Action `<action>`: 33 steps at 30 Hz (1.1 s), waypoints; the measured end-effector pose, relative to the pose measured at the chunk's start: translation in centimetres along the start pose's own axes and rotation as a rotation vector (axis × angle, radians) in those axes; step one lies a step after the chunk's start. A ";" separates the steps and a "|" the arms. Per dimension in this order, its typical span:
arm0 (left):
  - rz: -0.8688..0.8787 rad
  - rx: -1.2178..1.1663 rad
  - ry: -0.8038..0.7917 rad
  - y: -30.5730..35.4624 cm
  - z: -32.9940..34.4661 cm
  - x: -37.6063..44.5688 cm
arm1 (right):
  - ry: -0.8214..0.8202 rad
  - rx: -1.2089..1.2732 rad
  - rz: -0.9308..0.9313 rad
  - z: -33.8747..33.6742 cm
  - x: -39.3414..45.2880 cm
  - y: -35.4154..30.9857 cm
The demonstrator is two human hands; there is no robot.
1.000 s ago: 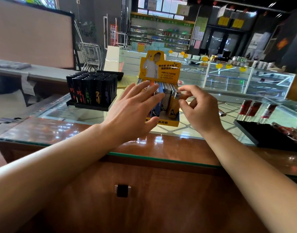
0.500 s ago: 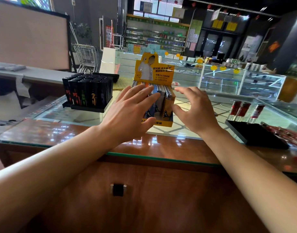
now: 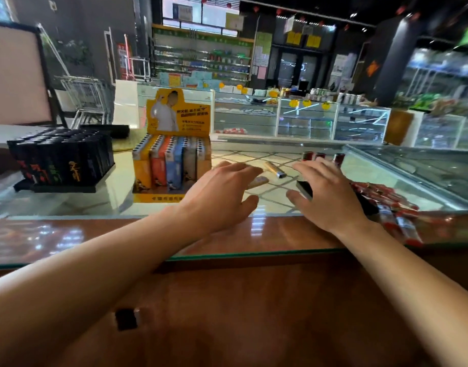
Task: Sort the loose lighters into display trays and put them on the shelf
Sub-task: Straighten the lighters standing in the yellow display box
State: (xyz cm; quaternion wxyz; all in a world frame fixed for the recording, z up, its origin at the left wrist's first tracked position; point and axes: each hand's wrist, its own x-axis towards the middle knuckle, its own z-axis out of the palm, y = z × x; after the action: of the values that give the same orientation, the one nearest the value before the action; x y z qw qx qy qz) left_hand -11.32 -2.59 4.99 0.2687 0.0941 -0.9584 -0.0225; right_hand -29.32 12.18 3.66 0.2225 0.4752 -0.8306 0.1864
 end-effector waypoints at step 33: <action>-0.113 0.056 -0.582 -0.2 8.7 13.2 | 0.114 0.165 -0.029 0.5 0.2 2.6</action>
State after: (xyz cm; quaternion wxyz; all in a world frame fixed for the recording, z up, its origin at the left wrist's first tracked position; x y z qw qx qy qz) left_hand -26.84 -5.35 4.25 -0.0218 0.1441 -0.9886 -0.0370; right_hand -31.77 13.03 3.09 0.2324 0.4925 -0.7915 0.2775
